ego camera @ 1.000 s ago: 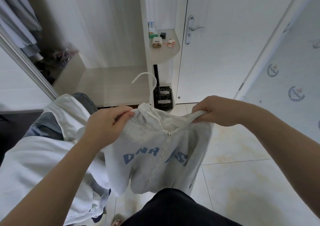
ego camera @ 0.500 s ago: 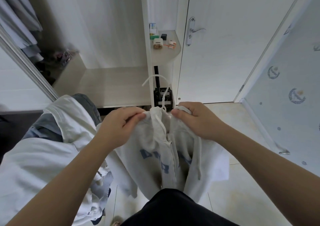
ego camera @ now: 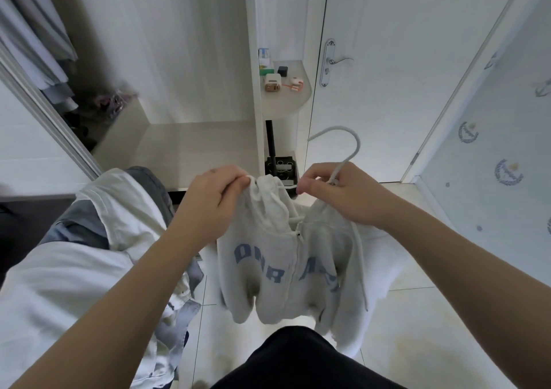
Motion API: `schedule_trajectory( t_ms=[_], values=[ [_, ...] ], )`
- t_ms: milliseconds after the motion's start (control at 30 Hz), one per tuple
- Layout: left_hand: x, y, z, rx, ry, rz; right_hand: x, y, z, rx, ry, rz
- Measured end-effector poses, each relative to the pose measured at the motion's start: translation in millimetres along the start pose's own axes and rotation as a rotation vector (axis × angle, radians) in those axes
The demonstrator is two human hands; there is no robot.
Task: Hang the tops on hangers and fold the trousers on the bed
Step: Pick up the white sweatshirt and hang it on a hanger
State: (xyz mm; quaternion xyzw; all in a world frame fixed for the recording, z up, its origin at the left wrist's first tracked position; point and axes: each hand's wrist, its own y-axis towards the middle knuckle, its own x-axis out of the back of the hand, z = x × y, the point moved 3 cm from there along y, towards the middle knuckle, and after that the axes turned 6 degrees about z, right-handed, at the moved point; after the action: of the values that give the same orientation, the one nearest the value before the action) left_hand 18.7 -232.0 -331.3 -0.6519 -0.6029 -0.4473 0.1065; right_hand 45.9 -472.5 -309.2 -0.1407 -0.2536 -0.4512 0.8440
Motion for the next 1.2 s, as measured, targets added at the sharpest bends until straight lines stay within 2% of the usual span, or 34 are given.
schedule_trajectory(
  t_ms=[100, 200, 300, 400, 500, 600, 700, 867, 967, 1000, 1100, 1200],
  values=[
    [6, 4, -7, -0.03, 0.013, -0.016, -4, 5, 8, 0.026, 0.005, 0.025],
    [12, 3, 5, 0.045, 0.023, -0.032, -7, 6, 8, -0.001, -0.04, 0.053],
    [28, -2, 26, 0.189, -0.026, -0.204, 0, 2, 2, -0.006, -0.07, 0.075],
    [33, -3, 26, 0.211, -0.043, -0.299, -3, 2, 1, -0.01, -0.089, 0.162],
    [25, 7, 13, 0.099, -0.059, -0.196, -13, 12, 10, -0.025, -0.221, 0.223],
    [24, 14, 10, 0.056, -0.027, -0.076, -11, 19, 16, -0.037, -0.187, 0.217],
    [24, 9, 15, 0.047, 0.001, -0.026, -13, 19, 16, -0.019, -0.125, 0.169],
    [11, -13, 49, 0.306, 0.076, 0.022, -18, 18, 15, -0.008, 0.096, 0.056],
    [2, -32, 72, 0.508, -0.027, -0.1, -12, 17, 14, -0.019, 0.177, 0.023],
    [0, -38, 78, 0.533, 0.007, -0.131, -8, 16, 13, -0.025, 0.175, 0.013],
    [7, -45, 83, 0.472, 0.094, -0.237, 3, 8, 9, -0.045, 0.181, 0.019],
    [25, -40, 77, 0.395, 0.053, -0.322, 5, 1, 2, -0.105, 0.174, 0.104]
  ],
)
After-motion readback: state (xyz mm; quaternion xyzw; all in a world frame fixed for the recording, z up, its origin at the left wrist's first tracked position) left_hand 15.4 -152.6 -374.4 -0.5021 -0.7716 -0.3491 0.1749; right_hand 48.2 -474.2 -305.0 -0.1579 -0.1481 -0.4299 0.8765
